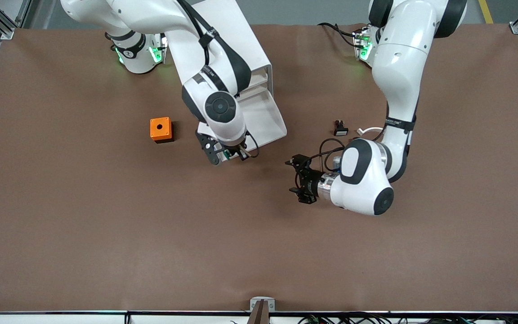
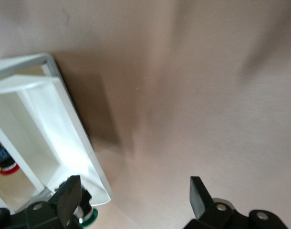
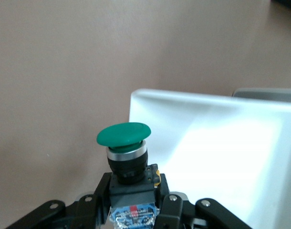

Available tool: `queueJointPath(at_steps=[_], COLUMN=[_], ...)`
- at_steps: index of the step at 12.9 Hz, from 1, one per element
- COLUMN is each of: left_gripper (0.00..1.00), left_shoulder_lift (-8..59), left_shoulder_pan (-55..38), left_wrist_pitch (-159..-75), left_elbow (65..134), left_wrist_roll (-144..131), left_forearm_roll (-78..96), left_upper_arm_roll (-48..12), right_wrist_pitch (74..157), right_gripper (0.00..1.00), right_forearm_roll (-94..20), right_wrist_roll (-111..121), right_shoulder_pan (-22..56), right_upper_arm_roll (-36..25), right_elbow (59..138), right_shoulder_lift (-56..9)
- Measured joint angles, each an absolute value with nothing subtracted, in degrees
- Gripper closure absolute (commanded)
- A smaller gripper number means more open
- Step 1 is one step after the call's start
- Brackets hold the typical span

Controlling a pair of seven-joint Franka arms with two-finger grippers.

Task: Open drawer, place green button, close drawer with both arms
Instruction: 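Carry the button over the open drawer and lower it with the right gripper, then open the right gripper to release the button and withdraw it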

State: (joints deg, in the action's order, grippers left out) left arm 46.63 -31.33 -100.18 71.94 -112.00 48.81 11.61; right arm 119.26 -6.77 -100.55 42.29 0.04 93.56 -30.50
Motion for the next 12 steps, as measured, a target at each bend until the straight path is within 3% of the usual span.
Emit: queueJointPath(at_steps=[3,4,7,12], left_gripper=[0.0,0.0,0.0,0.0], left_shoulder_lift=[43.76,43.39,42.98,36.58], left_shoulder_pan=[-31.81,-32.13,-32.35,-31.85], left_wrist_pitch=[-100.05,-100.04,-101.61,-102.49], left_elbow=[71.96,71.97,71.9,71.09], left_wrist_roll=[-109.66,-108.5,-104.77,-99.93], left_forearm_roll=[36.71,32.56,27.91,26.8], left_upper_arm_roll=[11.59,11.5,11.72,14.22], right_wrist_pitch=[121.35,121.66,122.02,121.77], right_gripper=[0.96,0.85,0.0,0.0], right_forearm_roll=[-6.77,-6.78,-6.78,-6.76], right_wrist_roll=[-105.69,-107.01,-110.09,-110.61], right_shoulder_pan=[45.13,45.62,46.02,46.17], right_upper_arm_roll=[0.04,0.04,-0.04,-0.21], right_elbow=[95.27,95.37,95.49,95.42], right_shoulder_lift=[-30.68,-30.67,-30.67,-30.64])
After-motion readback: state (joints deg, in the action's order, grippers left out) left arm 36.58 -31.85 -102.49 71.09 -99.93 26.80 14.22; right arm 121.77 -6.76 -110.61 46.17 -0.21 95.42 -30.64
